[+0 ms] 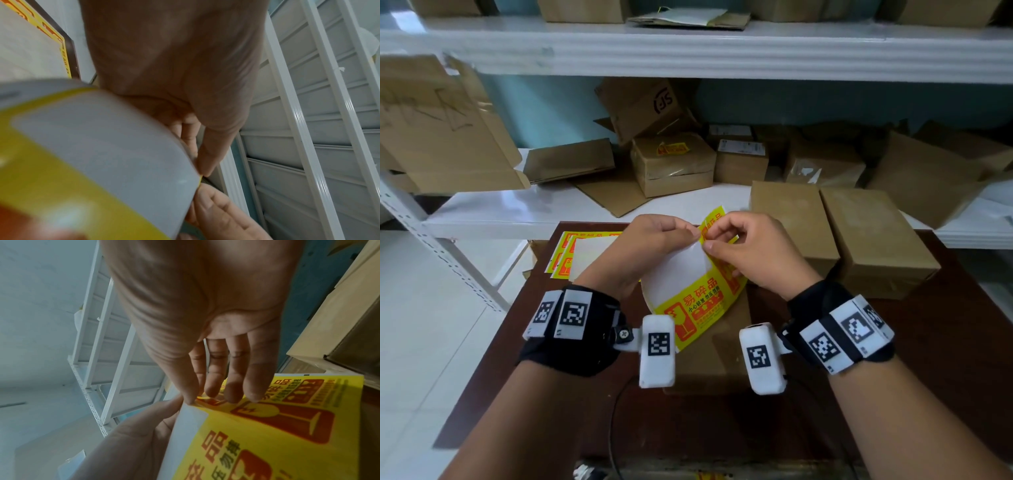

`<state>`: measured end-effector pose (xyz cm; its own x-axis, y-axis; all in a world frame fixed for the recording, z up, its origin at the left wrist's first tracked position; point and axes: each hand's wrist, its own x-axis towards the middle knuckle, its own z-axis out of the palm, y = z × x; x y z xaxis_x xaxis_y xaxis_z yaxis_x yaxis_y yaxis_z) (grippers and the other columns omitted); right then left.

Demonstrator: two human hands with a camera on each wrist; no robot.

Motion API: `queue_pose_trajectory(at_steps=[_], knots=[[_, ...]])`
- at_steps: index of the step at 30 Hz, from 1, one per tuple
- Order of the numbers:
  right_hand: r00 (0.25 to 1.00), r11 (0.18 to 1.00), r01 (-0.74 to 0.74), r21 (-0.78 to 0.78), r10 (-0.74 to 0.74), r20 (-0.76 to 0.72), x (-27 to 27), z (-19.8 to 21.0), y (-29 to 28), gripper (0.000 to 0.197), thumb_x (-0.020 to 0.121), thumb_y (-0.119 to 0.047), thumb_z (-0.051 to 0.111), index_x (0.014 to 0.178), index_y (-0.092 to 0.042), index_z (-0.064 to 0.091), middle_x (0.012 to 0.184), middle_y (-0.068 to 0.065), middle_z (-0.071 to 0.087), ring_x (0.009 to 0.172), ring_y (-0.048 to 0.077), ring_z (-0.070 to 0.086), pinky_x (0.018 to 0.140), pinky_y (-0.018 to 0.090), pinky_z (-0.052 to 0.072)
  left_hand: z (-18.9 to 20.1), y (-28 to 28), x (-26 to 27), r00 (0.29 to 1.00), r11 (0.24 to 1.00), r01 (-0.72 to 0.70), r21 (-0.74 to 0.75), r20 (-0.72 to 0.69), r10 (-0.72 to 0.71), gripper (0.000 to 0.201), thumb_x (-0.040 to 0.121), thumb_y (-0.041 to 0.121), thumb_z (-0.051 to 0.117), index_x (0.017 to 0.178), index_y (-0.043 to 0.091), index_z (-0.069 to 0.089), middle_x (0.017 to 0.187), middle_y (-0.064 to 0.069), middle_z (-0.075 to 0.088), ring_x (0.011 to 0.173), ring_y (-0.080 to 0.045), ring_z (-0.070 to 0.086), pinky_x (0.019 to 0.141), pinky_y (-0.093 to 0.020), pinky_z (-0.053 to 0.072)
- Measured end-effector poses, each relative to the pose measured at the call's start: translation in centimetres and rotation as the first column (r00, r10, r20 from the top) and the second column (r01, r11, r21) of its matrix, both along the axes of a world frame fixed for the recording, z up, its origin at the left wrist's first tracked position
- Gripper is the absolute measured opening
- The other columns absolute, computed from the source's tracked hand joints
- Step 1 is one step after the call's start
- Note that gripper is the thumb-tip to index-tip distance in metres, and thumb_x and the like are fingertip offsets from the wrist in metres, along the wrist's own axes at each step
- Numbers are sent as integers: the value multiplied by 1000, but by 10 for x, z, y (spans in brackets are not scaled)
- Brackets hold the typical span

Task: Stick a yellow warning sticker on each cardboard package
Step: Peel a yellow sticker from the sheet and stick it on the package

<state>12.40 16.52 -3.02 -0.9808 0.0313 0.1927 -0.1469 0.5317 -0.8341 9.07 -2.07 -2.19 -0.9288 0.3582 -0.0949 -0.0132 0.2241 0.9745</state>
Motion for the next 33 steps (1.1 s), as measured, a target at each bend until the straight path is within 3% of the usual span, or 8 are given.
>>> queue_pose_trajectory(at_steps=[4,7,10,18,24,28,33], knots=[[1000,1000,4,-13,-4,-7,1,2,0,8,82,-23,82,88,-22,76,77,-6,72,62,0,63,63,32,59,2,-2,1,1000,1000,3,0,0,-3,13,81,27,70,84,17,77,88,-9,72,82,-19,63,80,-35,47],[1000,997,8,-80,-6,27,2,3,-1,7,83,-20,81,85,-25,75,75,0,74,65,11,69,52,29,57,1,-2,1,999,1000,-18,-21,-27,17,9,89,21,71,84,17,77,86,-6,73,80,-16,63,78,-34,48],[999,995,15,-104,-11,40,3,6,-1,4,85,-22,80,87,-24,77,73,4,76,66,16,73,53,27,57,1,1,2,998,998,-27,-51,-62,24,10,90,21,71,86,15,78,91,-13,76,80,-14,65,78,-33,49],[997,994,41,-97,-34,70,3,8,3,7,85,-26,78,82,-21,78,70,7,75,68,24,75,63,44,64,3,6,3,999,996,-24,-83,-46,20,12,90,18,69,89,15,81,92,-12,77,80,-19,68,77,-33,53],[995,997,44,-69,-38,87,3,8,3,11,83,-34,80,78,-25,77,70,6,75,66,25,75,66,51,63,4,6,2,996,990,-30,-135,-86,19,12,91,18,69,90,19,81,89,-5,78,78,-13,68,74,-29,53],[995,997,45,-62,-39,90,4,10,4,12,83,-34,80,82,-22,78,72,7,76,69,24,75,66,48,64,4,7,3,994,989,-33,-143,-105,18,11,91,20,70,91,19,81,88,-3,78,77,-9,67,71,-25,51],[994,996,46,-83,-37,105,5,11,3,12,85,-32,79,86,-20,78,76,11,76,74,24,75,58,34,62,5,10,3,994,988,-37,-151,-111,21,10,91,20,70,90,19,79,85,-1,76,74,-6,65,66,-19,50]])
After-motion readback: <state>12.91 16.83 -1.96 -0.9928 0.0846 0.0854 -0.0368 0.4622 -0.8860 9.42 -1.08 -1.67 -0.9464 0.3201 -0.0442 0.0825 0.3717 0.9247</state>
